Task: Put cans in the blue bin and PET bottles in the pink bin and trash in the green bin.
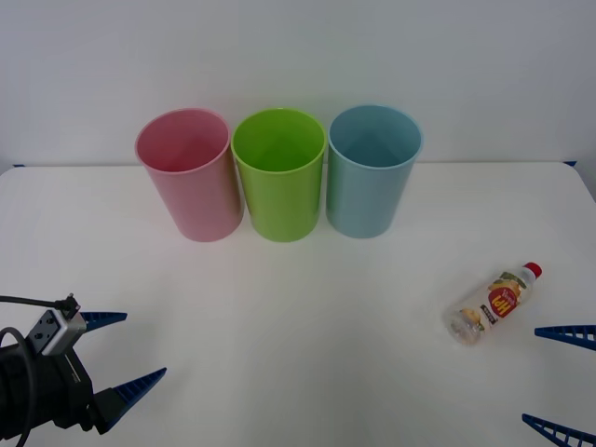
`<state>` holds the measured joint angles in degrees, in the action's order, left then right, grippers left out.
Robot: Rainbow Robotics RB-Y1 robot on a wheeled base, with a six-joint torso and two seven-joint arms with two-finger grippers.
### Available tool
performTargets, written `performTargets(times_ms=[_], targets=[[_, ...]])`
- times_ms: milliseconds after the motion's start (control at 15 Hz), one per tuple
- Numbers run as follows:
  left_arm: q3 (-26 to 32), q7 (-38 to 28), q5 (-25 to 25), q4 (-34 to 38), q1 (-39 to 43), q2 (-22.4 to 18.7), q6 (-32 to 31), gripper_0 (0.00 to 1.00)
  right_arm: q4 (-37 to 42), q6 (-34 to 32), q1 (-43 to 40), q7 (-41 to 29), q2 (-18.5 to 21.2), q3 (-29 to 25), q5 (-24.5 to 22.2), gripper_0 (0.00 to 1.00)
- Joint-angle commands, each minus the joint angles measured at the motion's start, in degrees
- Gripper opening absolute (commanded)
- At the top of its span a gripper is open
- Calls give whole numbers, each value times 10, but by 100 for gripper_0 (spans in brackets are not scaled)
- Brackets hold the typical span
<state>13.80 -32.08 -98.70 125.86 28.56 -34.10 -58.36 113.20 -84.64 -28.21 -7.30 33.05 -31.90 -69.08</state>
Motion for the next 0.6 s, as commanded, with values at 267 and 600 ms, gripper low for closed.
performTargets(times_ms=[267,600], targets=[[0,0,0,0,0,0,0,100,0,0,0,0,0,0,0,100],[0,0,0,0,0,0,0,100,58,18,-6,-75,-13,-27,-4,100]])
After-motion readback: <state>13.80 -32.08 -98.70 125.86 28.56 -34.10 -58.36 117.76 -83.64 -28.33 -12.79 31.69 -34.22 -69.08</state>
